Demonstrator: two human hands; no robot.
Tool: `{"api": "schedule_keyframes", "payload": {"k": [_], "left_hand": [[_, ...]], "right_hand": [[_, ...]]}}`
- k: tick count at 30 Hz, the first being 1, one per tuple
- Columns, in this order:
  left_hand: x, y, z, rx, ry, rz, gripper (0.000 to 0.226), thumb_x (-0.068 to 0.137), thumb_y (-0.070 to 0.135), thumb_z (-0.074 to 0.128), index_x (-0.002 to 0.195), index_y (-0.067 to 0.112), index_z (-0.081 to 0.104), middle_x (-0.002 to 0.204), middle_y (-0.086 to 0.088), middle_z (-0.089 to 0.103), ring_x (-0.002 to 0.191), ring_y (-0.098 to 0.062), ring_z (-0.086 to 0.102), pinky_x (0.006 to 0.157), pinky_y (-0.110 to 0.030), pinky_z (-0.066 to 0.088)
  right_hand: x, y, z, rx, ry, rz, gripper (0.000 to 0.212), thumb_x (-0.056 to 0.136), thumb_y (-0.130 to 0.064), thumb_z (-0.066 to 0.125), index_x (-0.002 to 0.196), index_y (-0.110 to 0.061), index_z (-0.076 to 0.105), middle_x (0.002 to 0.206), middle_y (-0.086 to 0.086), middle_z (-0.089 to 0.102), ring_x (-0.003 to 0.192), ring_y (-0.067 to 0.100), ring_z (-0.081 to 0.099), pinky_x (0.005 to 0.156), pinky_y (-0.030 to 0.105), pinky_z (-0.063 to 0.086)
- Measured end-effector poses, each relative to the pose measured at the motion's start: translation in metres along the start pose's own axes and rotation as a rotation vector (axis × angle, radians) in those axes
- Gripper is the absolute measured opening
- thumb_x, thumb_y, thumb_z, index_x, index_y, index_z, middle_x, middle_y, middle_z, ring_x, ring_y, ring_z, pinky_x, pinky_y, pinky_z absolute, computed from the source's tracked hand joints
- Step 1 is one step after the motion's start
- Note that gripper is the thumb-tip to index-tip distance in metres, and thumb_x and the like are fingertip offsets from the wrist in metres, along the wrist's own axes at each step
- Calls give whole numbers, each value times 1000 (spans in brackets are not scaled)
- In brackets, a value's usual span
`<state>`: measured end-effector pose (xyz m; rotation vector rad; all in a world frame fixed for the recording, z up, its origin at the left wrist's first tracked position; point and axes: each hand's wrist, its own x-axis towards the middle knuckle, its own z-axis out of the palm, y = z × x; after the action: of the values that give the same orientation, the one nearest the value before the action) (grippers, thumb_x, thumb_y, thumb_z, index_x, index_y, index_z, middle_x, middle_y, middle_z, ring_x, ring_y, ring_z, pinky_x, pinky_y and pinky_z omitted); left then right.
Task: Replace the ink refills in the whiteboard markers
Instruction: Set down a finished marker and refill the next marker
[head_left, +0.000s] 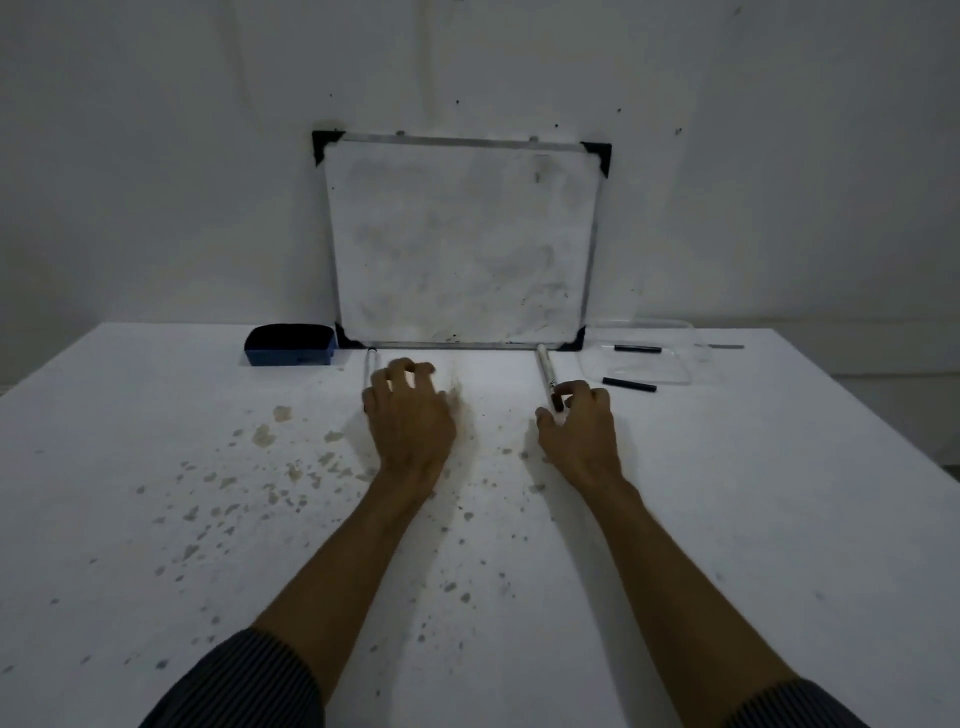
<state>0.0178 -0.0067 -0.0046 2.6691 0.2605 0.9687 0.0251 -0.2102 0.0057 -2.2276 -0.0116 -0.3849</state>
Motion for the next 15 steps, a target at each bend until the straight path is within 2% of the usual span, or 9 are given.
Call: {"api": "schedule_keyframes", "payload": {"k": [2, 4, 6, 8, 12, 15], "left_hand": [[11, -18, 1, 16, -20, -223, 42, 90, 19, 74, 128, 4, 66, 131, -24, 61, 116, -44, 56, 96, -52, 46], [22, -39, 3, -24, -65, -376, 32, 95, 11, 68, 125, -1, 65, 128, -26, 60, 114, -44, 55, 94, -50, 45], [30, -55, 5, -74, -70, -401, 16, 95, -5, 60, 108, -4, 68, 117, -28, 62, 107, -43, 57, 86, -48, 47], [37, -63, 4, -118, -56, -387, 14, 94, -10, 56, 97, -5, 69, 109, -28, 62, 100, -42, 59, 78, -47, 50], [42, -66, 5, -152, -46, -372, 11, 96, -5, 58, 97, -6, 69, 107, -28, 63, 98, -41, 61, 77, -46, 52], [41, -65, 4, -152, -58, -374, 16, 97, 2, 62, 109, -5, 69, 116, -28, 62, 109, -43, 59, 87, -48, 51]], "right_hand": [[9, 4, 4, -45, 29, 21, 49, 91, -24, 73, 132, -6, 53, 132, 17, 45, 110, 31, 59, 93, 35, 51], [16, 5, 9, -98, 57, 59, 55, 91, -30, 73, 133, -1, 52, 134, 19, 46, 110, 33, 60, 92, 38, 52], [22, 5, 13, -128, 91, 113, 51, 92, -33, 71, 127, 1, 56, 129, 19, 50, 107, 35, 62, 87, 39, 52], [25, 5, 15, -138, 119, 146, 43, 93, -33, 69, 119, -1, 61, 123, 18, 54, 103, 34, 63, 82, 38, 51], [28, 4, 17, -206, 138, 143, 36, 93, -34, 68, 111, -3, 65, 115, 17, 58, 98, 33, 64, 81, 41, 54], [28, 4, 19, -205, 147, 153, 31, 93, -31, 68, 106, -3, 67, 112, 16, 61, 98, 33, 64, 82, 42, 55]]}}
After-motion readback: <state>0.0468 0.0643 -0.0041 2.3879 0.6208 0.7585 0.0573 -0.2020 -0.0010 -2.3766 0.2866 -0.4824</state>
